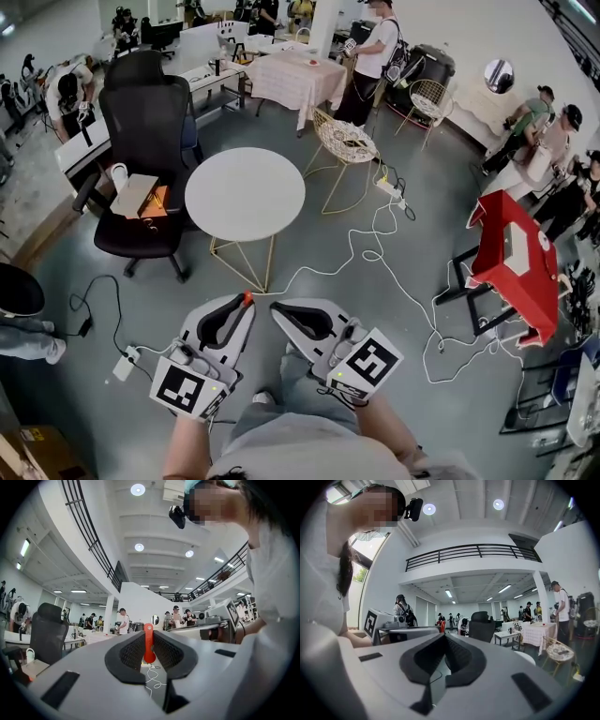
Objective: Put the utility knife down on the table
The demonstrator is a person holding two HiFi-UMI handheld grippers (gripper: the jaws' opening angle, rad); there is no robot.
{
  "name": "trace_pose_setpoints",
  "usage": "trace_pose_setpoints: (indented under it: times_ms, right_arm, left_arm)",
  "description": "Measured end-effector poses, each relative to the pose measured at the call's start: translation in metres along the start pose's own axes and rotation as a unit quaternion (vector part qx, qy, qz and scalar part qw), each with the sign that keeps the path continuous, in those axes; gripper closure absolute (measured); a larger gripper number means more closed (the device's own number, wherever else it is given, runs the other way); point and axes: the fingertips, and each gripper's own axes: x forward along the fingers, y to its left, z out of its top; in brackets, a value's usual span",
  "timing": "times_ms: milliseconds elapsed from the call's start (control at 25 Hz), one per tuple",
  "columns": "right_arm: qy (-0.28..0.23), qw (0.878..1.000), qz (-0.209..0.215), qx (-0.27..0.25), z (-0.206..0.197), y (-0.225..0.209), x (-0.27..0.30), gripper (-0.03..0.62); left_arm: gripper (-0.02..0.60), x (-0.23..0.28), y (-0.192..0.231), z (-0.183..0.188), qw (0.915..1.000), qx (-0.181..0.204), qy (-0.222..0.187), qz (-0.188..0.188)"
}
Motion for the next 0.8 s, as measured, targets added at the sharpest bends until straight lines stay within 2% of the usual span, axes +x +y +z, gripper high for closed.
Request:
trace_pose_setpoints:
  times_ms: [480, 800]
  right_arm:
    - [-0.003, 0.998, 0.060, 0.010, 0.003, -0.107, 0.055, 0.586]
    - [-0.010, 0.996, 0.092, 0.009, 0.011, -0.182, 0.066, 0.586]
  left_arm:
    - [0.525, 0.091, 0.067, -0.008, 0.9992, 0.004, 0.009, 0.040]
    - [0.525, 0.158, 0.091, -0.011, 0.9976, 0.008, 0.014, 0.068]
